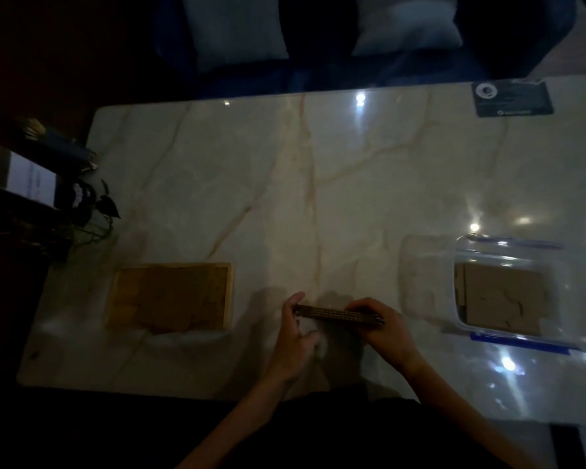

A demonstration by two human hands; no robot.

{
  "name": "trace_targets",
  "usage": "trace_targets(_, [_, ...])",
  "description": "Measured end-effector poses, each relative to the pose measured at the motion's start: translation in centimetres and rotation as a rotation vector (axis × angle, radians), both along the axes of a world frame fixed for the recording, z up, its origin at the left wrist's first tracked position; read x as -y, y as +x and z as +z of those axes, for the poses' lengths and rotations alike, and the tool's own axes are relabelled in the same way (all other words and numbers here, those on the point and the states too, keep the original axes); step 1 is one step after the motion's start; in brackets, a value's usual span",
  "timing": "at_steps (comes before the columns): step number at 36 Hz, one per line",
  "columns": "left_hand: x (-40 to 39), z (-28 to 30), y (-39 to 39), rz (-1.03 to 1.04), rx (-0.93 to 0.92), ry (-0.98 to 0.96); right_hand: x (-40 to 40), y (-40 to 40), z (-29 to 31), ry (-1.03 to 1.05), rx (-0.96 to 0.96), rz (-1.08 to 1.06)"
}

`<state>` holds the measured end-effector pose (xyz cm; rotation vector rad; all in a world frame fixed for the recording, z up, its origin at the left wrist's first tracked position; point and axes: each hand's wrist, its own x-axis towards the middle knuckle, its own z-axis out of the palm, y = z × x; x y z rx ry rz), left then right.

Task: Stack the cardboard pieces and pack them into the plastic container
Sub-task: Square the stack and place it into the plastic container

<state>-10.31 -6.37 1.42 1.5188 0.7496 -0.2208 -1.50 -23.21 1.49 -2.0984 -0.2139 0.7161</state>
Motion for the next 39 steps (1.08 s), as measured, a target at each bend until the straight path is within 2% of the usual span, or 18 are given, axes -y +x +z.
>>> trace_targets(7, [-2.4,-0.9,0.1,-0.205,0.027,0.298,0.2,0.1,0.0,-0.050,0.007,0.018])
trace_targets(13, [-3.5,-1.8,0.4,-0.295,0.039,0.415,1.2,-0.2,-0.3,-0.127,0.028,0.050])
trace_targets(20, [-3.3,-2.3,0.7,-0.255,0.071,0.449,0.6,-0.5,-0.1,-0.111,0.049,0.020])
trace_targets(28, [-3.0,-1.8,-0.4,-0.166,0.205,0.464,1.2,-0.2,0.6,-0.020,0.072,-0.011])
trace_targets(34, [-2.5,-2.8,-0.9,-0.220,0.113,0.425,1.3,-0.9,0.0,-0.075,0.025,0.037])
trace_targets(39, [-2.6,-3.0,-0.5,-0.199,0.115,0.449,1.0,-0.9,0.1,-0.105,0.020,0.011])
